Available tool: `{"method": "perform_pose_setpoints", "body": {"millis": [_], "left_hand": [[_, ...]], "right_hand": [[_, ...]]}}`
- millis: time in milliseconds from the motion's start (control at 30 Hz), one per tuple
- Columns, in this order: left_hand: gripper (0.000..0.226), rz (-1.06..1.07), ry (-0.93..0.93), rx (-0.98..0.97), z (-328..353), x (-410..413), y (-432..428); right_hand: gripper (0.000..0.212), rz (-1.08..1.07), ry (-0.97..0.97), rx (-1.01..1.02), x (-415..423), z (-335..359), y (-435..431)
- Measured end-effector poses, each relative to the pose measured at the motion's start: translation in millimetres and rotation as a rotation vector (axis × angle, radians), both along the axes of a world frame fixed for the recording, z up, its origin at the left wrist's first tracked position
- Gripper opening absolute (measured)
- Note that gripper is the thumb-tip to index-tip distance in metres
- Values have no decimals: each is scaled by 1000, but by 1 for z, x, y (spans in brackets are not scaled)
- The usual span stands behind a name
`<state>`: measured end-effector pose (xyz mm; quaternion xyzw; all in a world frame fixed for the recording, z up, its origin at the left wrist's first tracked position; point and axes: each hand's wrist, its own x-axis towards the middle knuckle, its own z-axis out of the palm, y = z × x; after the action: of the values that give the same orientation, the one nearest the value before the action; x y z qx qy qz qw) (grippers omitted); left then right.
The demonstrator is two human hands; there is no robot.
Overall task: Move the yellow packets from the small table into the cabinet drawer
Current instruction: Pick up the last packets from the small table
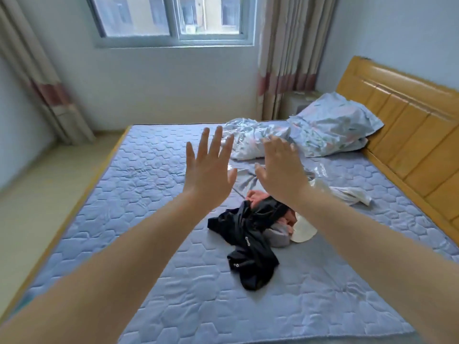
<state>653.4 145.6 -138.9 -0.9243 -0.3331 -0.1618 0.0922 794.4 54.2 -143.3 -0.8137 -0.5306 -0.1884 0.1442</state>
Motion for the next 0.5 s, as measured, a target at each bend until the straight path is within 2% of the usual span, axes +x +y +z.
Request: {"method": "perform_pose_setpoints", "body": {"millis": [267, 500], "left_hand": [[73, 194, -59, 14, 22, -75, 95], [72, 353, -70, 8, 37, -155, 155]], "right_hand": [[61, 232, -224, 45, -68, 38, 125], [56, 399, -141, 137, -136, 51, 202]]}}
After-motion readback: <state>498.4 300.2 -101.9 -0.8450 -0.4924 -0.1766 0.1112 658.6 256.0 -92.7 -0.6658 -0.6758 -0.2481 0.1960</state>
